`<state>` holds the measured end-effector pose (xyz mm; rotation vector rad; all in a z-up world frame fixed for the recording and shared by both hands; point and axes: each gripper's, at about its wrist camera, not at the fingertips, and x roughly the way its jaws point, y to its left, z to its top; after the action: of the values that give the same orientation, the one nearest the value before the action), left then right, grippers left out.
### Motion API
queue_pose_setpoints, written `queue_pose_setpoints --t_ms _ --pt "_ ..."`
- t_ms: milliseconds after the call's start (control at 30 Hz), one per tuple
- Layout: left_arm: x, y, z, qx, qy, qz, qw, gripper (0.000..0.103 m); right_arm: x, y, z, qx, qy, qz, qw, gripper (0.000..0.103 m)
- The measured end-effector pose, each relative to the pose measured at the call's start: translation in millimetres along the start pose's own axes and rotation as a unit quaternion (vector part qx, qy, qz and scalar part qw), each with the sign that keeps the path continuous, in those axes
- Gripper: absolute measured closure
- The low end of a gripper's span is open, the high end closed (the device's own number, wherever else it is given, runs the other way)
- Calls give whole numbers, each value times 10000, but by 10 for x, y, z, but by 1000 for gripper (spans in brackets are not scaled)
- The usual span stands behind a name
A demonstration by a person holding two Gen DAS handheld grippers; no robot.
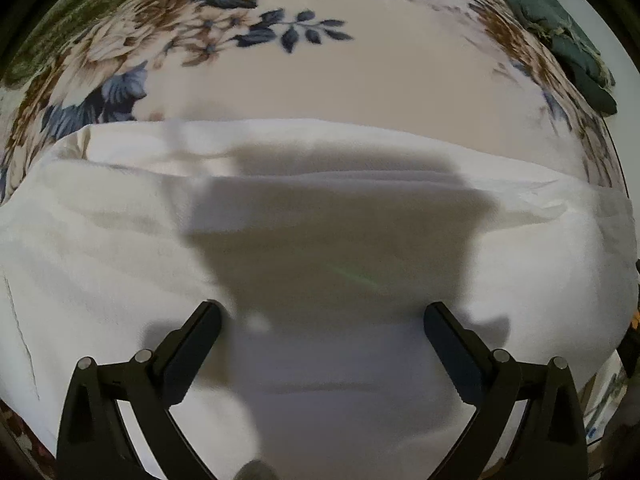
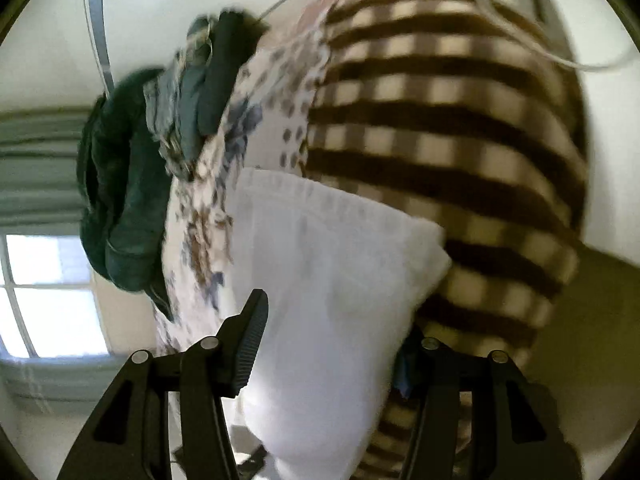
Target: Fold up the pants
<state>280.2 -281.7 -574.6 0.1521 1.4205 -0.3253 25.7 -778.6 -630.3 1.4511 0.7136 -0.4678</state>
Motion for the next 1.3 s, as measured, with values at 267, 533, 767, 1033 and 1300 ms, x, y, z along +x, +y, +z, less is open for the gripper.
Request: queue_pose_setpoints --t_ms 267,533,767,1033,1300 --pt "106 -174 56 -170 -170 55 9997 0 259 -3 150 0 136 1050 9944 68" --pt "-132 55 137 -392 -174 -312 9986 0 531 2 166 14 112 391 9992 97" --pt "-690 546 -42 -1224 -433 -285 9911 0 13 864 -137 -1113 -110 370 9930 98" --pt "-1169 1277 -429 -1994 -593 -294 9777 0 -90 2163 -1442 -2657 309 450 9625 98" --pt "-1387 2281 -936 -2541 -679 3 9648 0 956 2536 -3441 -4047 1104 -166 9076 98"
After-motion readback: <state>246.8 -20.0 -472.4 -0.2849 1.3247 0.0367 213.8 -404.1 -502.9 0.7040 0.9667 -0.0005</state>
